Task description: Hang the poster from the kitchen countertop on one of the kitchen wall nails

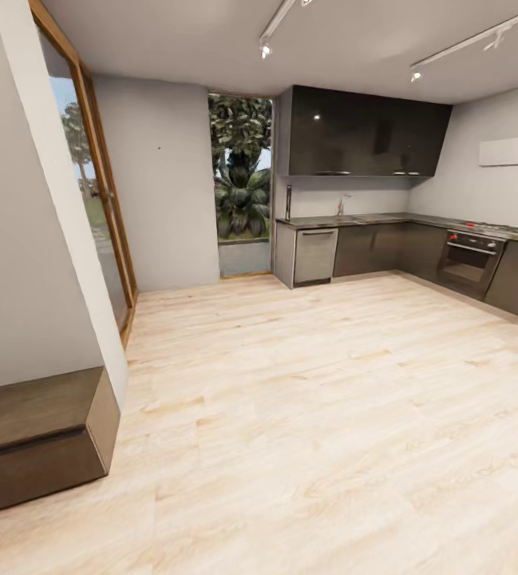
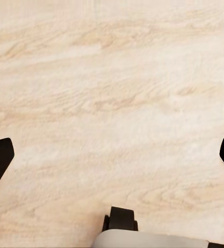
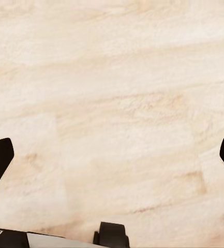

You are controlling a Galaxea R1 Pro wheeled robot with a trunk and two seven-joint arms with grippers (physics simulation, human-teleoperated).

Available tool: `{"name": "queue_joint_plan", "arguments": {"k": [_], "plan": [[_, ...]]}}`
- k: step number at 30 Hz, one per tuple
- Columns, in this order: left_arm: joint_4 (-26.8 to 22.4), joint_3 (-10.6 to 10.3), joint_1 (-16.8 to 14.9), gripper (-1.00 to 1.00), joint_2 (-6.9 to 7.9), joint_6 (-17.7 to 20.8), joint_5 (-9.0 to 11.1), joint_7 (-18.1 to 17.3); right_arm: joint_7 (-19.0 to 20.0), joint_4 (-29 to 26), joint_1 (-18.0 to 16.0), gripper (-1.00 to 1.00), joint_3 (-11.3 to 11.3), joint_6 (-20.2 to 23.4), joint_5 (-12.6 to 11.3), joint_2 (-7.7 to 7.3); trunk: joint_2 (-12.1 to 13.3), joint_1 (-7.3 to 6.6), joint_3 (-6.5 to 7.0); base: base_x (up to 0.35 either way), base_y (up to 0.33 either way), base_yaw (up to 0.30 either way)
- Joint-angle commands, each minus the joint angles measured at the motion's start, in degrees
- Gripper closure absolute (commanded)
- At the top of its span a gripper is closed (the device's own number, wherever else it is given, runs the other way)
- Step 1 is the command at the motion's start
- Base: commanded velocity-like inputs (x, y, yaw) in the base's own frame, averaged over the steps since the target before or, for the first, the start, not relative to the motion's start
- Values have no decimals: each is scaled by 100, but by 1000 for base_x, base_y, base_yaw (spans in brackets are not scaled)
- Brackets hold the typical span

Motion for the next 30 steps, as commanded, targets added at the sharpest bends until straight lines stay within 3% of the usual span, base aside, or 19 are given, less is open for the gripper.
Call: {"name": "queue_joint_plan", "arguments": {"k": [1, 30], "plan": [[-6, 5, 2, -100, -1, -10, 0, 1, -4, 4, -4, -100, 14, -13, 40, -3, -2, 4, -5, 340, 11, 0], [-1, 5, 2, -100, -1, -12, 0, 1, -3, 12, -4, -100, 14, -13, 43, -3, -2, 4, -5, 340, 1, 0]]}}
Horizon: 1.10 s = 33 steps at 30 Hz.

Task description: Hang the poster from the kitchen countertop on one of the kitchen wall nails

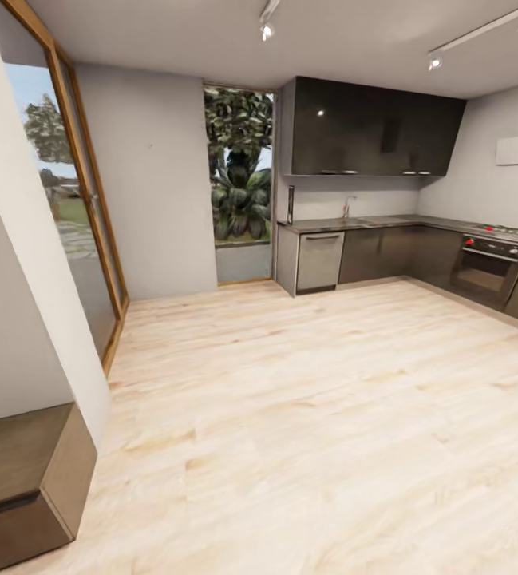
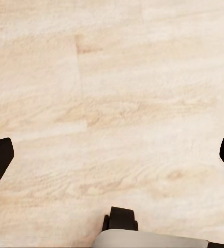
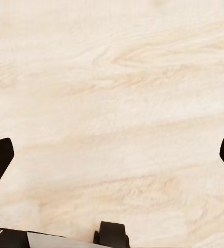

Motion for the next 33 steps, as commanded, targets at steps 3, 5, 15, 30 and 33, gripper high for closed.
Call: {"name": "queue_joint_plan", "arguments": {"k": [3, 5, 15, 30, 33], "plan": [[-6, 5, 2, -100, -1, -9, 0, 1, -6, 4, -4, -100, 15, -13, 38, -3, -2, 4, -5, 340, 0, 0], [-6, 5, 2, -100, -1, -8, 0, 1, -5, 4, -4, -100, 15, -13, 38, -3, -2, 4, -5, 340, 0, 0], [-6, 5, 2, -100, -1, -9, 0, 1, -4, 4, -4, -100, 15, -13, 38, -3, -2, 4, -5, 340, 0, 0], [-6, 5, 2, -100, -1, -10, 0, 1, -4, 4, -3, -100, 15, -13, 38, -3, -2, 4, -5, 340, 0, 0], [-5, 5, 2, -100, -1, -10, 0, 1, -4, 4, -4, -100, 15, -13, 38, -3, -2, 4, -5, 340, 0, 0]]}}
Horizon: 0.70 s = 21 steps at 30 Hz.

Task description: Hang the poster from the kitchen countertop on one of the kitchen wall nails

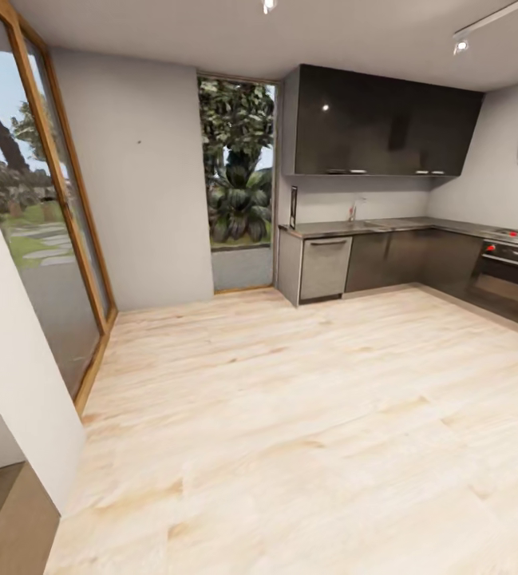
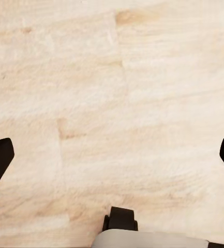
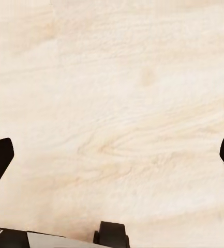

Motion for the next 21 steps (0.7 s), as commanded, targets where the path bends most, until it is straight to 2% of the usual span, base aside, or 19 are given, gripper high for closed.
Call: {"name": "queue_joint_plan", "arguments": {"k": [1, 21], "plan": [[-6, 5, 2, -100, -1, -10, 0, 1, -5, 4, -4, -100, 15, -13, 38, -3, -2, 4, -5, 340, 0, 0], [-6, 5, 2, -100, -1, -8, 0, 1, -5, 4, -3, -100, 15, -13, 38, -3, -2, 4, -5, 340, 4, 0]]}}
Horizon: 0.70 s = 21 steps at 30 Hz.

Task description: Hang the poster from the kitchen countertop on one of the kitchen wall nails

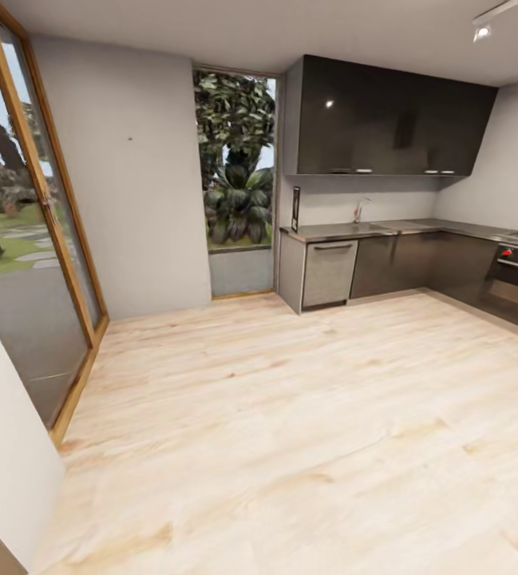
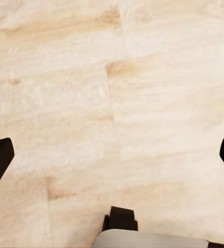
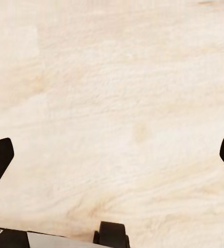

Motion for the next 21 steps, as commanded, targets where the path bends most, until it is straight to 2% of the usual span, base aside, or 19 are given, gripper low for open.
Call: {"name": "queue_joint_plan", "arguments": {"k": [1, 21], "plan": [[-6, 4, 2, -100, -1, -10, 0, 1, -5, 3, -4, -100, 14, -13, 39, -3, -2, 4, -5, 340, 53, 0], [-7, 4, 2, -100, -1, -11, 0, 1, -5, 3, -4, -100, 14, -13, 39, -3, -2, 4, -5, 340, 101, 0]]}}
